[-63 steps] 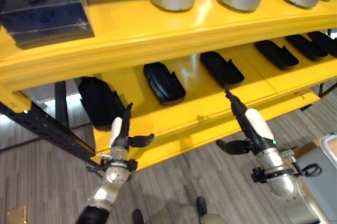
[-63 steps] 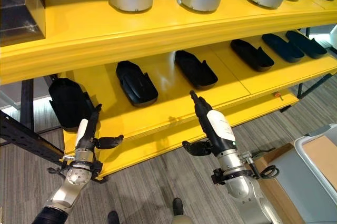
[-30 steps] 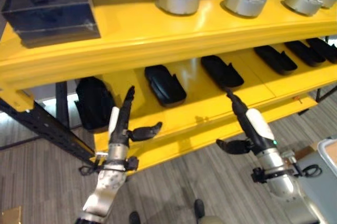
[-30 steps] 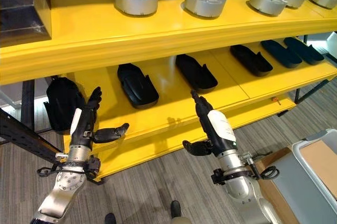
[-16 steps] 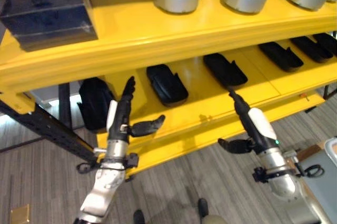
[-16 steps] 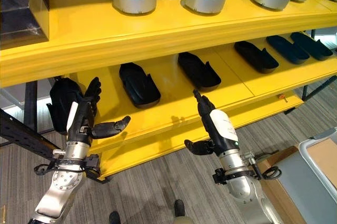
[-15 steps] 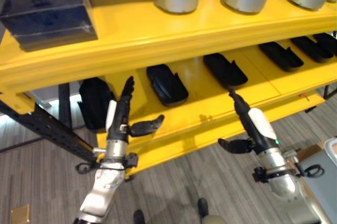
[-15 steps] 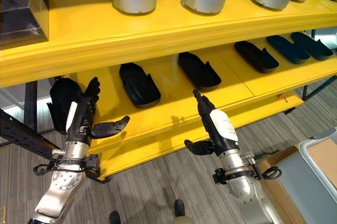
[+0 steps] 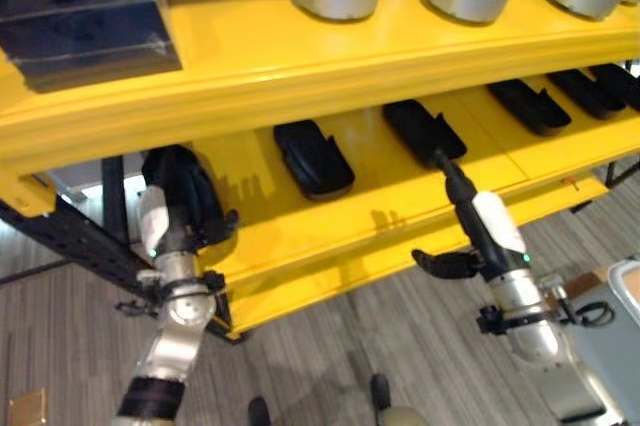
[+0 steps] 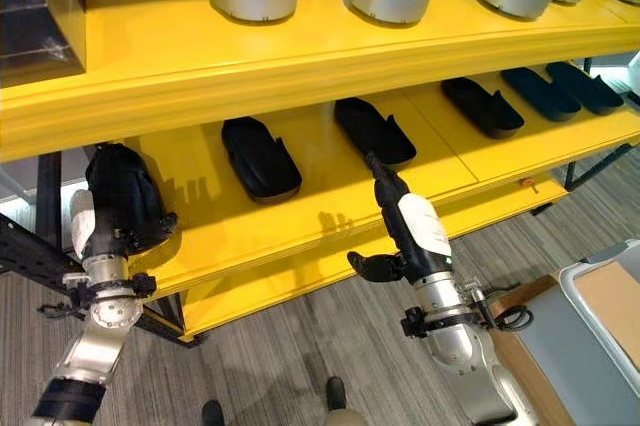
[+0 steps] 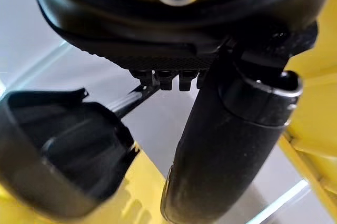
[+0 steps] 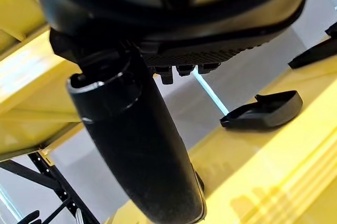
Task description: Move parts from the plastic box to the shelf.
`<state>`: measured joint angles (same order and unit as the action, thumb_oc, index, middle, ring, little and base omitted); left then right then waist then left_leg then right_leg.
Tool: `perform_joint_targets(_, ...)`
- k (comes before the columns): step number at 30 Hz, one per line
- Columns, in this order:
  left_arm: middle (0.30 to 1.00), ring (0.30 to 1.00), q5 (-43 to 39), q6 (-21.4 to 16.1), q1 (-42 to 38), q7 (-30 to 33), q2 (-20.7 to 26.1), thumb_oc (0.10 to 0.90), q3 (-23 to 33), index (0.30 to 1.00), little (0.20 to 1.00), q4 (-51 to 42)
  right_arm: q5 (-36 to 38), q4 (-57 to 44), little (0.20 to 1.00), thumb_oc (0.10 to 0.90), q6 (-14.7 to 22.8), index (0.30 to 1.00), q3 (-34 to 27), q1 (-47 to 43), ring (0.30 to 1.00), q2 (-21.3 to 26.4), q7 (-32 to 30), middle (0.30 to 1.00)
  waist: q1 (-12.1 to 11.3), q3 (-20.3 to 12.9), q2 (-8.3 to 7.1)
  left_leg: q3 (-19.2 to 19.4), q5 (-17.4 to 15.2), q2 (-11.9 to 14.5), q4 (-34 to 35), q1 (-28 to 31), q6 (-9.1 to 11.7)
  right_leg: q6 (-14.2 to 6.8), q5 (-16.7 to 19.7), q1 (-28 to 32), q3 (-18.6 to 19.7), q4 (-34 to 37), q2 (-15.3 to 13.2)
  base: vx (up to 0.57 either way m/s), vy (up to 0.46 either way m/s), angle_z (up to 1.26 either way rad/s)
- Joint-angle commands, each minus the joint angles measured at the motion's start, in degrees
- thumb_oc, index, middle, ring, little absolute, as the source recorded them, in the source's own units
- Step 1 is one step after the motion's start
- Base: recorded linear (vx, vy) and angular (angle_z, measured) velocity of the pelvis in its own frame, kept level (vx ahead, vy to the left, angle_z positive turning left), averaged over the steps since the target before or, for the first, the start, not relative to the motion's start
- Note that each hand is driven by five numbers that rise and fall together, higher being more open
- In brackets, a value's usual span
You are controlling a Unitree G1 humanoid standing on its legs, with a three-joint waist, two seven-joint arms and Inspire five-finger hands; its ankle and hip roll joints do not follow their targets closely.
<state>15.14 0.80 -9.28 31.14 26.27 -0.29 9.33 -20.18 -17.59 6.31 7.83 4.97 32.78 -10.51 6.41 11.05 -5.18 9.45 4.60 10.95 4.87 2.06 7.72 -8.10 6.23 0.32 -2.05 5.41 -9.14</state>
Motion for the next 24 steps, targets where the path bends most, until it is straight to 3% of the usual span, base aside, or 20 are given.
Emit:
perform_joint_targets(1, 1.000, 1.000, 6.45, -2.24, -10.53, 5.37, 5.48, 0.900, -0.03, 1.000, 1.000, 0.99, 0.50, -4.64, 1.000, 0.900, 5.34, 1.000, -3.28, -6.87, 1.000, 2.31, -4.34, 1.000, 0.75, -1.65, -0.61, 1.81, -3.73, -1.12, 0.13, 5.29, -2.73, -0.39, -2.26, 4.01, 0.33, -0.77, 0.08, 0.01, 0.016, -0.03)
perform_joint_targets(14, 1.000, 1.000, 4.06, -0.89, -18.56, 6.99, 6.53, 0.900, -2.84, 1.000, 1.000, 8.95, 1.97, -5.09, 1.000, 0.900, 6.10, 1.000, -1.92, -7.75, 1.000, 3.32, -4.40, 1.000, 1.76, -0.86, -1.35, 2.60, -3.45, -0.91, 0.13, 4.54, -2.63, -0.53, -1.95, 2.45, 1.30, -1.04, 0.24, 0.00, 0.004, -0.04)
perform_joint_targets(24, 1.000, 1.000, -5.44, -0.27, -25.71, 6.35, 6.20, 0.900, -5.92, 1.000, 1.000, 29.99, 4.00, -7.66, 1.000, 0.900, 7.58, 1.000, -1.32, -6.33, 1.000, 5.54, -5.37, 1.000, 3.32, 1.20, -3.36, 3.89, -2.32, -0.58, 0.13, 2.74, -2.36, -0.70, -1.33, -0.89, 2.89, -1.90, 0.85, -0.02, 0.002, -0.04)
